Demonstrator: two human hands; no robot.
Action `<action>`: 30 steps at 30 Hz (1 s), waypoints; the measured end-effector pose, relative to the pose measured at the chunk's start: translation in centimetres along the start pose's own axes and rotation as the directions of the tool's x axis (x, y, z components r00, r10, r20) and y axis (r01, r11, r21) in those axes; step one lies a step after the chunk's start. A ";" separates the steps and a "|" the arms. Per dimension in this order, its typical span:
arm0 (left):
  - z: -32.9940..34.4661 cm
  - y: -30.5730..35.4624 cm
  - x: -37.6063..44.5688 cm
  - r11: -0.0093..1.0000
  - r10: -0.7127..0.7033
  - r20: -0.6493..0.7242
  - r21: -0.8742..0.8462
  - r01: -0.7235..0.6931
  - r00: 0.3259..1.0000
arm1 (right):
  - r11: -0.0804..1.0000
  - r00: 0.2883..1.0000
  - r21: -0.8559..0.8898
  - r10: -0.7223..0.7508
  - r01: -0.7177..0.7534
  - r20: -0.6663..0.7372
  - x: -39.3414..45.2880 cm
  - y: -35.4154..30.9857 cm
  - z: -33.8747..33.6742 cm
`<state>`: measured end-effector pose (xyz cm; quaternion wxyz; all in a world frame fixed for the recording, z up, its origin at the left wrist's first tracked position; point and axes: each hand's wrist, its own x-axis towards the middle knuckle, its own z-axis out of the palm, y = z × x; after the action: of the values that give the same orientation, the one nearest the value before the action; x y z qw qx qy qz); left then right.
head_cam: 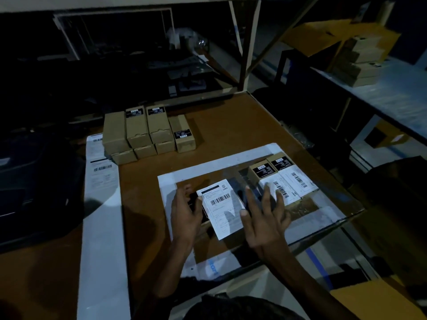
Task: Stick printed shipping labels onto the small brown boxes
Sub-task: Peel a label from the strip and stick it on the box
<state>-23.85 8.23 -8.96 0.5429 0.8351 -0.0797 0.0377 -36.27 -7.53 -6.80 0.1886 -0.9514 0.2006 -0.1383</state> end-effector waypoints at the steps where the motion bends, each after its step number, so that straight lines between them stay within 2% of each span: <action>1: -0.1 0.0 -0.1 0.999 0.035 0.009 0.021 -0.035 0.999 | 0.998 1.000 0.052 -0.020 0.019 0.019 0.4 -0.2 0.2; 3: -0.2 0.1 -0.1 0.975 0.136 0.032 0.173 -0.140 0.990 | 0.990 0.996 0.135 -0.059 0.050 0.066 1.8 -0.2 0.7; 6: -0.2 0.4 -0.1 0.845 0.241 0.117 0.463 -0.267 0.964 | 0.979 0.986 0.172 -0.129 0.110 0.104 4.5 -0.7 1.5; 9: 0.0 1.2 0.2 0.775 0.248 0.177 0.554 -0.305 0.952 | 0.952 0.961 0.208 -0.252 0.225 0.114 6.9 -2.1 1.7; 13: 0.1 1.3 1.3 0.841 0.131 0.211 0.493 -0.222 0.969 | 0.920 0.918 0.247 -0.352 0.304 0.181 8.4 -2.9 3.2; 15: 0.2 0.9 1.7 0.885 0.129 0.213 0.415 -0.209 0.969 | 0.909 0.922 0.329 -0.332 0.257 0.197 9.0 -2.6 4.1; 19: 0.2 0.2 1.7 0.910 0.132 0.177 0.370 -0.190 0.975 | 0.877 0.930 0.449 -0.292 0.168 0.223 9.4 -2.0 4.2; 24: -0.1 0.6 1.6 0.896 0.094 0.162 0.416 -0.155 0.982 | 0.919 0.931 0.328 -0.296 0.217 0.212 9.2 -1.0 3.3; 28: -0.6 0.9 1.5 0.888 0.007 0.123 0.455 -0.063 0.992 | 0.964 0.953 0.233 -0.181 0.124 0.241 10.6 0.6 3.1; 30: -0.7 0.1 1.8 0.909 -0.021 0.112 0.416 -0.028 0.993 | 0.973 0.954 0.200 -0.167 0.118 0.251 11.0 0.7 2.8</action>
<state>-22.05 8.68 -8.27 0.3465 0.9324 -0.1023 0.0071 -25.86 -12.07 -7.48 0.2898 -0.9519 0.0907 -0.0406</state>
